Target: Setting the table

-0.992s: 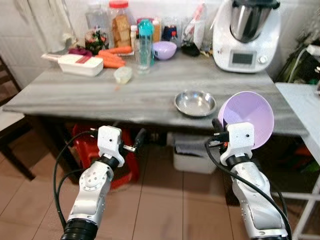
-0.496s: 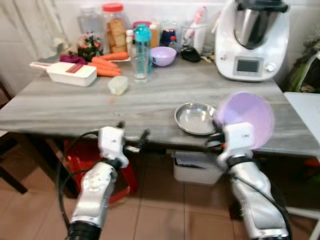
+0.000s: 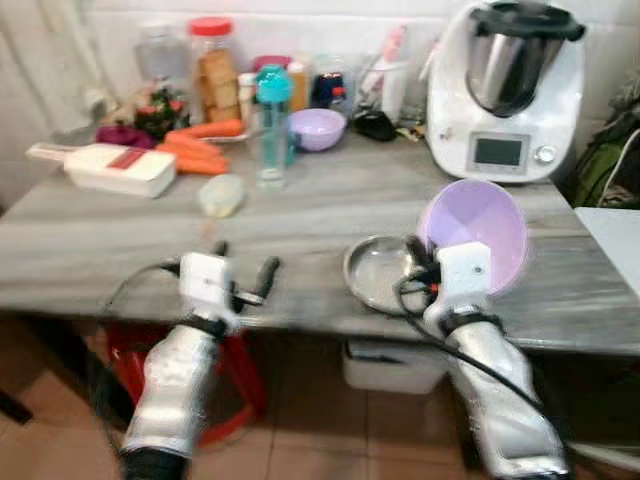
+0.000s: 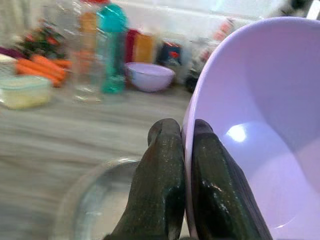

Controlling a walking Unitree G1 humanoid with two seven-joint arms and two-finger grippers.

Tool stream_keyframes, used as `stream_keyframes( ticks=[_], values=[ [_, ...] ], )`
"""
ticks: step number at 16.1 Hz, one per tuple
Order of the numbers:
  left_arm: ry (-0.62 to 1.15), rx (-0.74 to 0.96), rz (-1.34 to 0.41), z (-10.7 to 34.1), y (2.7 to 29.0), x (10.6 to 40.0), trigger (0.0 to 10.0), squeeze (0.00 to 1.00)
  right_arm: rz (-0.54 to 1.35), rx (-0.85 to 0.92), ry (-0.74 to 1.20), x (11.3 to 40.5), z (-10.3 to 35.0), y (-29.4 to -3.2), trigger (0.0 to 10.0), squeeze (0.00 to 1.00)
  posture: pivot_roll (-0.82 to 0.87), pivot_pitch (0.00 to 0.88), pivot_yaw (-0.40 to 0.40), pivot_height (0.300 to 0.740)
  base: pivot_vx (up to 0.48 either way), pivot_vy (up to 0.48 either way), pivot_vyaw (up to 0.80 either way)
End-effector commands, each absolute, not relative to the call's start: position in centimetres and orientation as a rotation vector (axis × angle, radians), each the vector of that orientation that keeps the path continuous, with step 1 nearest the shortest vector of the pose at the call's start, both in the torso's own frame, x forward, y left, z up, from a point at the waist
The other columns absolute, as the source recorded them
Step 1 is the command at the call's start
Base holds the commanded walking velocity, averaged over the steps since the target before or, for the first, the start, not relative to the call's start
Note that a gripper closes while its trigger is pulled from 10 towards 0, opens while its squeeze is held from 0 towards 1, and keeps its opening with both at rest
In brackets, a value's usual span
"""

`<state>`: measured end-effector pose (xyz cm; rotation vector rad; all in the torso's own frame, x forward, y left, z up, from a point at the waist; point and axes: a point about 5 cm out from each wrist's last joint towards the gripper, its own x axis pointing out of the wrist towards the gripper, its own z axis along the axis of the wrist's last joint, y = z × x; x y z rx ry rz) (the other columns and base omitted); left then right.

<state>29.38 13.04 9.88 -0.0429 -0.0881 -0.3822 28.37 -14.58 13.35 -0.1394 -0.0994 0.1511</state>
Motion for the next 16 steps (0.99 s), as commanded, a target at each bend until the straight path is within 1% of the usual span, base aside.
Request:
stream_keyframes(
  ticks=[1,3,4,5,9,12,13,14,16],
  values=[
    [-0.102,-0.014,-0.362,10.4,14.1,29.6,10.0,0.00,0.169,-0.129,-0.138,28.6,14.2,-13.9,10.0,0.00,-0.03,0.000,-0.010,0.740,0.416,0.000,0.00],
    [-0.106,-0.013,-0.357,10.5,14.3,29.4,10.0,0.00,0.186,-0.134,-0.137,28.5,14.2,-13.6,10.0,0.00,-0.02,0.000,-0.013,0.740,0.412,0.000,0.00],
    [-0.120,-0.019,-0.349,10.6,14.4,29.2,10.0,0.00,0.203,-0.133,-0.136,28.5,14.2,-13.4,10.0,0.00,-0.02,0.000,-0.013,0.740,0.000,0.000,0.00],
    [-0.129,-0.007,-0.348,10.7,14.8,28.4,10.0,0.00,0.236,-0.121,-0.139,28.3,14.1,-13.0,10.0,0.00,-0.02,0.000,-0.013,0.740,0.000,0.000,0.00],
    [-0.096,0.037,-0.391,9.9,15.9,26.2,10.0,0.00,0.309,-0.117,-0.118,28.3,14.0,-12.4,10.0,0.00,-0.02,0.000,-0.018,0.740,0.000,0.000,0.00],
    [-0.050,0.067,-0.460,9.0,16.7,24.0,10.0,0.00,0.430,-0.145,-0.116,28.3,14.1,-11.1,10.0,0.00,-0.01,0.000,-0.033,0.740,0.000,0.000,0.00],
    [-0.047,0.066,-0.468,9.0,16.7,23.8,10.0,0.00,0.446,-0.147,-0.113,28.3,14.1,-11.0,10.0,0.00,-0.01,0.000,-0.033,0.740,0.000,0.000,0.00],
    [-0.035,0.073,-0.503,8.9,16.7,23.1,10.0,0.00,0.517,-0.148,-0.099,28.5,14.1,-10.1,10.0,0.00,-0.01,0.000,-0.033,0.740,0.000,0.000,0.00],
    [-0.028,0.087,-0.537,8.8,16.5,22.6,10.0,0.00,0.586,-0.160,-0.075,28.9,14.0,-9.0,10.0,0.00,-0.01,0.000,-0.038,0.740,0.000,0.000,0.00]
  ],
)
